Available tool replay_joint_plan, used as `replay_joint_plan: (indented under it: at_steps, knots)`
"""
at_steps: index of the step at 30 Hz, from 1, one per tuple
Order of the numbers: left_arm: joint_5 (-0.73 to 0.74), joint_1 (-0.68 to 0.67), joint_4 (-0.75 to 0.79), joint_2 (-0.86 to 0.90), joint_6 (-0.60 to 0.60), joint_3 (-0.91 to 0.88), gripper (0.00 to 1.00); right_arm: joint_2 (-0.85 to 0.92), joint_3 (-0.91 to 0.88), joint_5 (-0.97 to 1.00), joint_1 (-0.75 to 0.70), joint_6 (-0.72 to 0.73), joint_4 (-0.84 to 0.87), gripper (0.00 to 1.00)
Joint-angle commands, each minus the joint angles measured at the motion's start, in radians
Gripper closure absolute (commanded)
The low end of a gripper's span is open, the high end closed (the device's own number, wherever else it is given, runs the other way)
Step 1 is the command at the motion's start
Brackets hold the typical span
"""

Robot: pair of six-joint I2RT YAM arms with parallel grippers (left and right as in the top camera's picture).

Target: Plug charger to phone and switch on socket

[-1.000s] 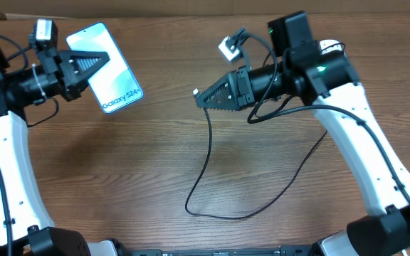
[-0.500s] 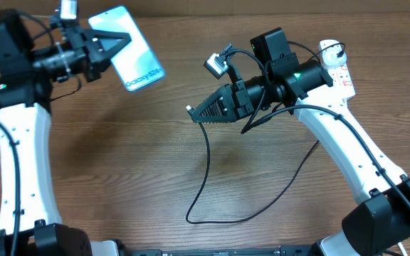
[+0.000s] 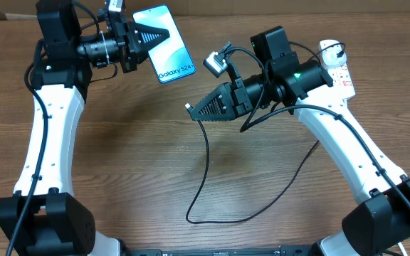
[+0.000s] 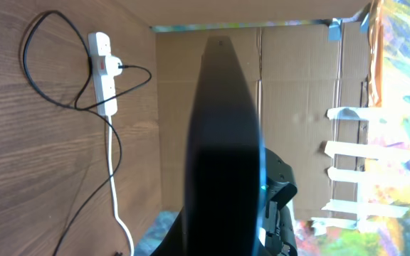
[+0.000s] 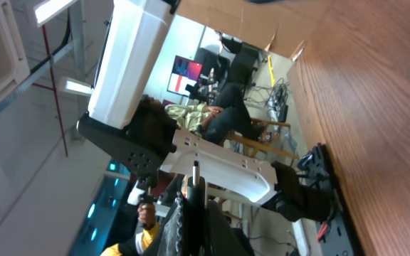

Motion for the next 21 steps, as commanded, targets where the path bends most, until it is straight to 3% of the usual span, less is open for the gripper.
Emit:
replay_joint_plan:
  at_steps: [1,9,21]
  knots:
    - [0.060,-0.016,0.013,-0.005,-0.032,0.010,0.96,-0.008,-0.001,0.031,0.001,0.079,0.040,0.96]
    - [0.114,-0.016,0.013,-0.005,-0.026,0.010,0.96,-0.008,-0.001,0.101,0.000,0.278,0.195,0.96]
    - [0.117,-0.016,0.028,-0.005,-0.016,0.010,0.96,-0.007,-0.001,0.129,0.000,0.396,0.307,0.96]
